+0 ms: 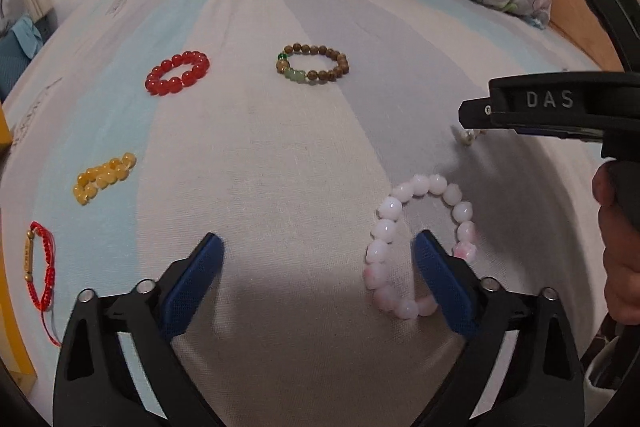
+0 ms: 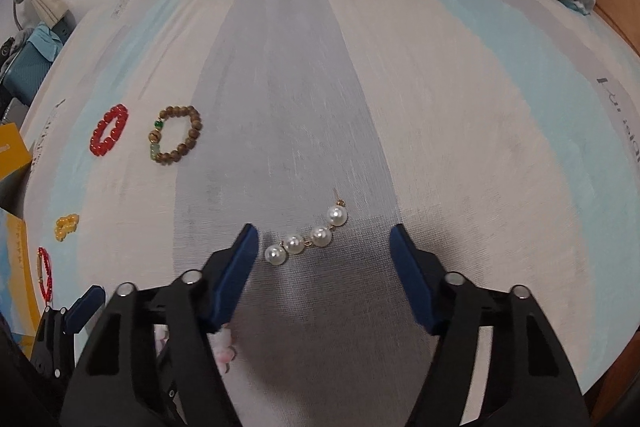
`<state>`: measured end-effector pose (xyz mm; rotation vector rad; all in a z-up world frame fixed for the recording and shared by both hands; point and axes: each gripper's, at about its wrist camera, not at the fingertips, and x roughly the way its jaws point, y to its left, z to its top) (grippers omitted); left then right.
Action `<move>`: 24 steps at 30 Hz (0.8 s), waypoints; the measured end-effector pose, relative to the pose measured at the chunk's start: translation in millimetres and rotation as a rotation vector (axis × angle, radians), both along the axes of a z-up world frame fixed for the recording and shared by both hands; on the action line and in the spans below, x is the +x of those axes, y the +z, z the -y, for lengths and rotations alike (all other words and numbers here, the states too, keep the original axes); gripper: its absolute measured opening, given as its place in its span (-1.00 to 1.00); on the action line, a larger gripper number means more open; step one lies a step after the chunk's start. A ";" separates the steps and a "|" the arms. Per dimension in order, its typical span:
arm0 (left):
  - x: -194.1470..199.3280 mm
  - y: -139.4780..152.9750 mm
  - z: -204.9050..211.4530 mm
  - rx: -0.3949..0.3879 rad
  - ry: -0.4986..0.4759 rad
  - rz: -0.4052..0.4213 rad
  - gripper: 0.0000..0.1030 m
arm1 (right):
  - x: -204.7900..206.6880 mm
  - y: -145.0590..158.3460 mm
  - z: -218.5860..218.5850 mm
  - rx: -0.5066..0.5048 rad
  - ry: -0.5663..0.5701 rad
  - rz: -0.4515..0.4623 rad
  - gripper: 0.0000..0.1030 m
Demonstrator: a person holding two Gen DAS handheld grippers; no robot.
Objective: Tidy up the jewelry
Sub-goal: 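Grasp the pink-white bead bracelet with the left gripper while the right gripper grasps the pearl strand, then carry the pink bracelet and pearl strand into the white box and release both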
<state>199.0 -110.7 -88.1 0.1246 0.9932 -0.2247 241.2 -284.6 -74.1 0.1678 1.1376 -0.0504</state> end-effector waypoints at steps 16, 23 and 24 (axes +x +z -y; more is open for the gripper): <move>-12.8 4.1 7.9 0.003 -0.092 -0.039 -0.81 | 0.2 -8.2 -4.7 -0.022 -0.022 -0.006 -0.55; -17.7 15.6 2.2 -0.077 -0.120 -0.054 -0.81 | -6.0 2.3 -4.4 -0.022 -0.035 0.049 -0.79; -18.4 18.1 0.9 -0.084 -0.118 -0.050 -0.81 | -6.4 2.0 -4.3 -0.017 -0.035 0.048 -0.79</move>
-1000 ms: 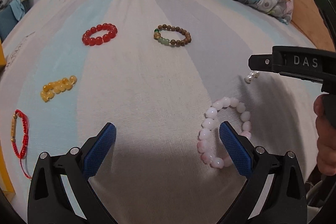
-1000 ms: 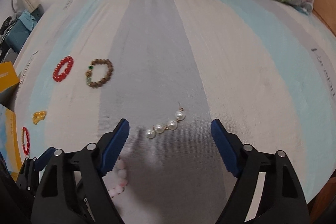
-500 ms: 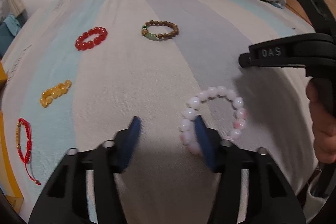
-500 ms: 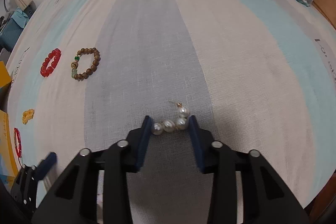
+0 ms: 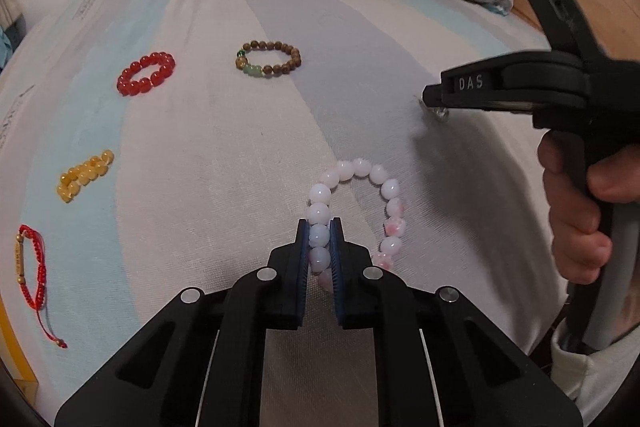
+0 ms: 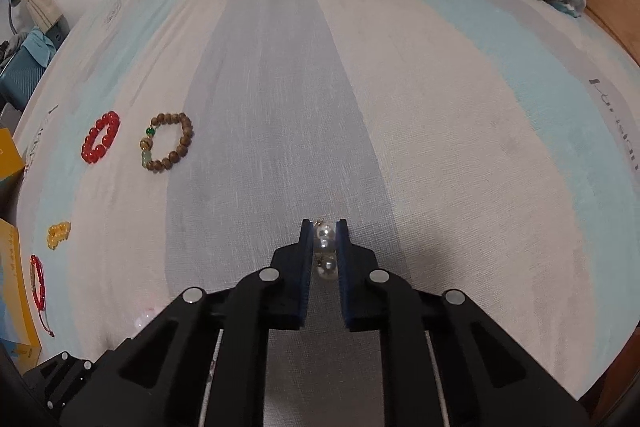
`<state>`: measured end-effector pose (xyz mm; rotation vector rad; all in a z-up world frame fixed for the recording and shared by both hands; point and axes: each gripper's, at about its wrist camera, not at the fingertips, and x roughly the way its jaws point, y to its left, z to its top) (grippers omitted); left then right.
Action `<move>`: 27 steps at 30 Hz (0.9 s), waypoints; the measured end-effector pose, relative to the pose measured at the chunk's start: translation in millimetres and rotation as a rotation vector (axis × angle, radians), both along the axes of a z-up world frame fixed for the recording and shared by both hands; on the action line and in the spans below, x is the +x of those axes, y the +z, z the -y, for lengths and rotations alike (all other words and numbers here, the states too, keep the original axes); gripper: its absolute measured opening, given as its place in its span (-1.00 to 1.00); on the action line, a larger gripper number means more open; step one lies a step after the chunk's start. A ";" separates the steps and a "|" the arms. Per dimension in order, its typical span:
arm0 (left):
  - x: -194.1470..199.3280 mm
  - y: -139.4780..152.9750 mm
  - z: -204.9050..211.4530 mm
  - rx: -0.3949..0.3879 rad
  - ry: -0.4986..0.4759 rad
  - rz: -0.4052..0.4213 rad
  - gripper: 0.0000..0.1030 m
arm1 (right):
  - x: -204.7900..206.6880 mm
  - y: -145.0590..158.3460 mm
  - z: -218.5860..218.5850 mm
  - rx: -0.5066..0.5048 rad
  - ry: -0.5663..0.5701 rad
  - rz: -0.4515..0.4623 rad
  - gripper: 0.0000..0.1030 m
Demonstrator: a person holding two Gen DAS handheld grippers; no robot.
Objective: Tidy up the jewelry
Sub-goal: 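Carry the pink bracelet and pearl strand into the white box and release both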
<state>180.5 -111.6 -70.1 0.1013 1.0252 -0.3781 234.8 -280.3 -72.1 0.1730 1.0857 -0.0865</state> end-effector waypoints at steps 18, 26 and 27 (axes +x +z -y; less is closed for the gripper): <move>-10.4 30.9 -12.8 -0.036 0.028 0.044 -0.81 | -4.1 17.3 6.6 0.029 0.003 0.069 -0.79; -14.3 51.7 -22.0 -0.023 0.057 0.062 -0.81 | -12.8 36.2 -3.2 0.031 0.037 0.110 -0.79; -15.7 56.7 -24.4 -0.020 0.063 0.067 -0.81 | -14.1 38.5 -5.6 0.030 0.044 0.113 -0.79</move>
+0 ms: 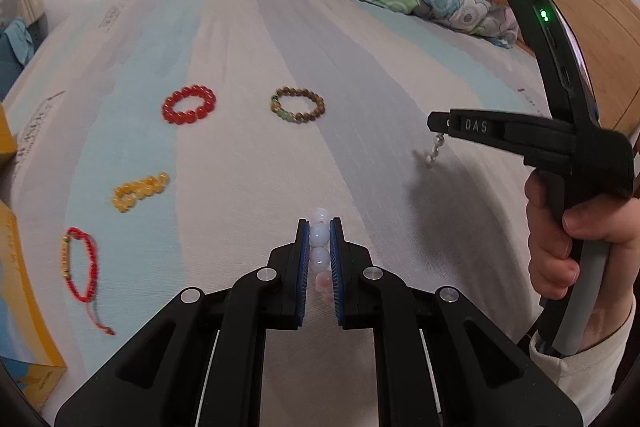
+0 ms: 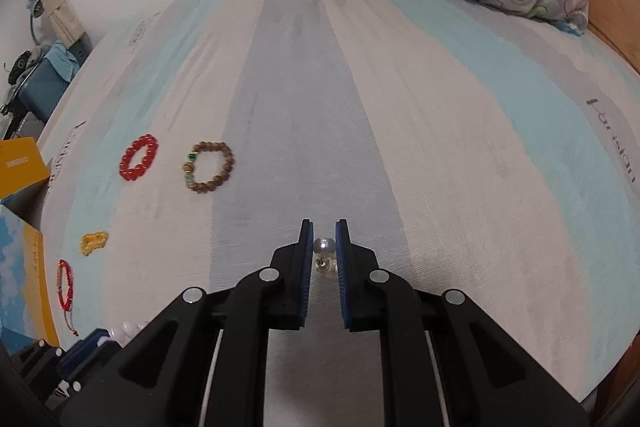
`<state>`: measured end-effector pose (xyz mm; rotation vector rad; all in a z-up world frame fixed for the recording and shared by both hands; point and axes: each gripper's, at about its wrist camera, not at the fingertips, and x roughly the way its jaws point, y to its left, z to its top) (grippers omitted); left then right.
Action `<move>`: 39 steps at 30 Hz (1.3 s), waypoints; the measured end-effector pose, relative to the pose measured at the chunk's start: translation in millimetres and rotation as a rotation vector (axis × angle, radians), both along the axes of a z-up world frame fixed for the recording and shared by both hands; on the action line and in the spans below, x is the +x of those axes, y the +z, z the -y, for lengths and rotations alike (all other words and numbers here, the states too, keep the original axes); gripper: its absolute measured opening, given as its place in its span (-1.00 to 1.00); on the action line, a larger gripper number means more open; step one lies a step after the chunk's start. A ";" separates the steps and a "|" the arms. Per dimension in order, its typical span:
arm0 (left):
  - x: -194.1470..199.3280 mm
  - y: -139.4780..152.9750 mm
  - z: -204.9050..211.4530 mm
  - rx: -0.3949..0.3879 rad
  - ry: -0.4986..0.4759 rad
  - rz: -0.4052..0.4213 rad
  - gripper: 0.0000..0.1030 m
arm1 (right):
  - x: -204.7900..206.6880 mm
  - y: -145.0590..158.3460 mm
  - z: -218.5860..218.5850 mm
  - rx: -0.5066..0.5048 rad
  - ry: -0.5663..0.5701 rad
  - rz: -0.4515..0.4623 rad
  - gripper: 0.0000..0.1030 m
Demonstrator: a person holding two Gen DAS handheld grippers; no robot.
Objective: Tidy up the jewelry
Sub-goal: 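Carry the pink bracelet and pearl strand into the white box and release both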
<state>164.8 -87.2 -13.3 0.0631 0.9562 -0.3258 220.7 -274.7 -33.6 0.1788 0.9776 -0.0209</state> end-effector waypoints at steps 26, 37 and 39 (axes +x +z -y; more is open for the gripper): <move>-43.6 100.3 -142.5 0.051 0.225 0.125 -0.81 | -46.4 93.0 -170.9 -0.032 0.231 0.120 -0.79; -76.7 145.2 -230.4 0.034 0.362 0.191 -0.81 | -71.7 144.1 -294.1 -0.052 0.408 0.222 -0.79; -84.7 151.3 -248.3 0.038 0.392 0.200 -0.81 | -76.7 148.7 -312.6 -0.051 0.438 0.232 -0.79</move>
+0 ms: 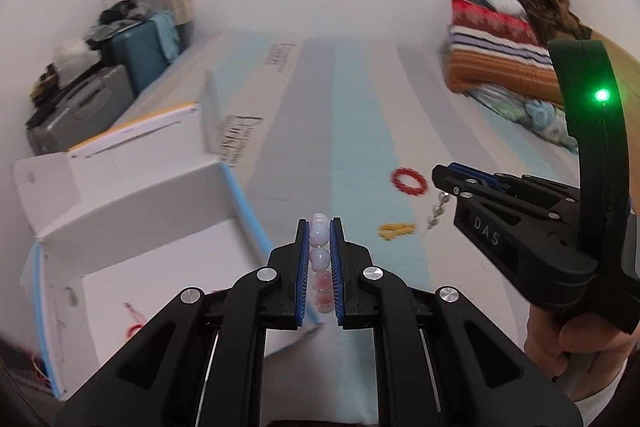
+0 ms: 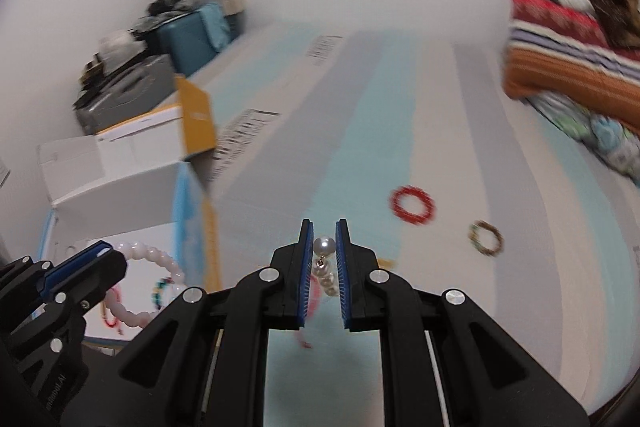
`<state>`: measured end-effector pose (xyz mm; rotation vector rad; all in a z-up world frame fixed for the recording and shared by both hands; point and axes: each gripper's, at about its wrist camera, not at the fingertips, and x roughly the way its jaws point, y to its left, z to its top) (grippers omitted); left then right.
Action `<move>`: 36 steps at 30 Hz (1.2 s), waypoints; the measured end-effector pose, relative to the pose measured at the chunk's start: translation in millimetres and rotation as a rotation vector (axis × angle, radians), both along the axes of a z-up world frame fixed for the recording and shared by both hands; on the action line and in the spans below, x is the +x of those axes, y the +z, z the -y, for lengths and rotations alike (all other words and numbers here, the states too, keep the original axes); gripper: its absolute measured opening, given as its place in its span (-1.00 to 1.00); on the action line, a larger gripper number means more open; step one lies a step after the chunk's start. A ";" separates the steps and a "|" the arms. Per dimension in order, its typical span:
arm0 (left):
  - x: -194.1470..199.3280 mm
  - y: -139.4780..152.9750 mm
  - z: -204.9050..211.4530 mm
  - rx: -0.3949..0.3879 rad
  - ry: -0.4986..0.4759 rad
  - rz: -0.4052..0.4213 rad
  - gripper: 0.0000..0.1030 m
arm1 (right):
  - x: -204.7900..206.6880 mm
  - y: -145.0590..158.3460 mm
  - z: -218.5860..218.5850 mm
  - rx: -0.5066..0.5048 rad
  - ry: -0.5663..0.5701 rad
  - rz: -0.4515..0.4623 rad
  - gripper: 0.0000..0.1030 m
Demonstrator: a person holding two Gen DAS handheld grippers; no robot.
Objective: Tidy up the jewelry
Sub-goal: 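Carry the pink bracelet and pearl strand into the white box and release both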
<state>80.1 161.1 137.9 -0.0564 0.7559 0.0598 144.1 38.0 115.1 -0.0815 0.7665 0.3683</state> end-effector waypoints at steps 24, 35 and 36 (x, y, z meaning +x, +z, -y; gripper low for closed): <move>-61.6 -75.0 -172.0 -0.041 0.323 -0.154 -0.81 | -43.8 -84.8 -188.0 -0.139 0.290 -0.121 -0.79; -58.8 -108.2 -189.0 -0.051 0.337 -0.217 -0.81 | -39.7 -112.1 -197.2 -0.189 0.269 -0.191 -0.79; -59.0 -108.9 -189.7 -0.052 0.336 -0.218 -0.81 | -39.4 -113.5 -198.2 -0.193 0.269 -0.193 -0.79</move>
